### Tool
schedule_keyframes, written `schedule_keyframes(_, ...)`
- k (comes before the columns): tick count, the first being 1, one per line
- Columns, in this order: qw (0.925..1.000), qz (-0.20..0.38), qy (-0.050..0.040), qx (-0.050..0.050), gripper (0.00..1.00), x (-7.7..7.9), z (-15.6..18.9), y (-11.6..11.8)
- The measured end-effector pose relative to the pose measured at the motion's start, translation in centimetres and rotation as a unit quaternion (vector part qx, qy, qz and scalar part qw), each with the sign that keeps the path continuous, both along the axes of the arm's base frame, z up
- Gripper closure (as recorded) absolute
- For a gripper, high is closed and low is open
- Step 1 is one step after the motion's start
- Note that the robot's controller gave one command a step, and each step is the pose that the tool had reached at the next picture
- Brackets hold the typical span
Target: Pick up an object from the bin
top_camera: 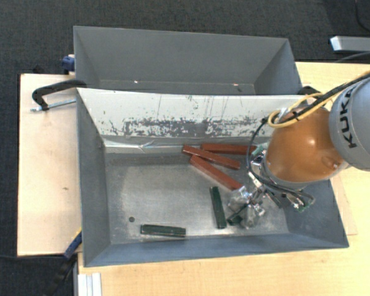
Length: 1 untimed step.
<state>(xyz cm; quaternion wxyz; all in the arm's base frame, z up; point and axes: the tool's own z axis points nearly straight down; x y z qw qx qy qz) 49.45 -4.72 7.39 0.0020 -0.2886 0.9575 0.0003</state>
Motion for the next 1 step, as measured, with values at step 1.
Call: schedule_keyframes(1, 0.9998, 0.021, -0.0007, 0.0, 1.0, 2.24, 12.66, -0.98)
